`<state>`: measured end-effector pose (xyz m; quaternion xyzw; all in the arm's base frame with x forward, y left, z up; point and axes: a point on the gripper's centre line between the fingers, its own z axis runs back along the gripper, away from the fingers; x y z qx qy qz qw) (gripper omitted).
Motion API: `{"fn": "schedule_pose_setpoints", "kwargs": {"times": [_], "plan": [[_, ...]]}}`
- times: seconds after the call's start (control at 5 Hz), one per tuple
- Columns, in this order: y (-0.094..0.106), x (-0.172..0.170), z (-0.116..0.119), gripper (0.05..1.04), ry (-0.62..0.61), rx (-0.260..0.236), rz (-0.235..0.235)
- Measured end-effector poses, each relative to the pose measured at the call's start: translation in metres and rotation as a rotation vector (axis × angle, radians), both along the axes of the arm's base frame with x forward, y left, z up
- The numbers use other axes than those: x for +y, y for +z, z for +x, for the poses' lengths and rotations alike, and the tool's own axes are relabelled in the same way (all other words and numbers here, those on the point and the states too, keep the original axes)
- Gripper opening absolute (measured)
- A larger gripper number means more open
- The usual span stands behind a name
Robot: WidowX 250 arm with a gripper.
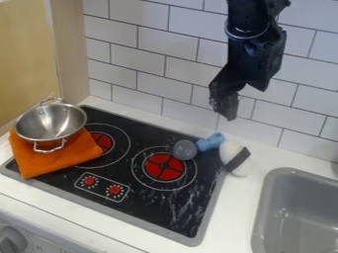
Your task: Moved the silver pot to the right burner
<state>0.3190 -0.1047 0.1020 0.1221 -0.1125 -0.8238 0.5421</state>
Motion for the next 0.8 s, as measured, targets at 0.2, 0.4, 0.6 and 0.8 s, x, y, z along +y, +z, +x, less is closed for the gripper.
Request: {"fn": "schedule_pose_setpoints", "kwargs": {"times": [0.2,0.4,0.6,0.8], "plan": [[-0.016,0.004,-0.011,0.999,0.008,0.052,0.019],[-0.017,0.024,-0.029,0.999,0.111,0.073,0.066],[0.0,0.053,-0.039,0.999,0.175,0.085,0.108],[0.004,0.074,-0.056,0.999,0.1,0.196,0.169]]}}
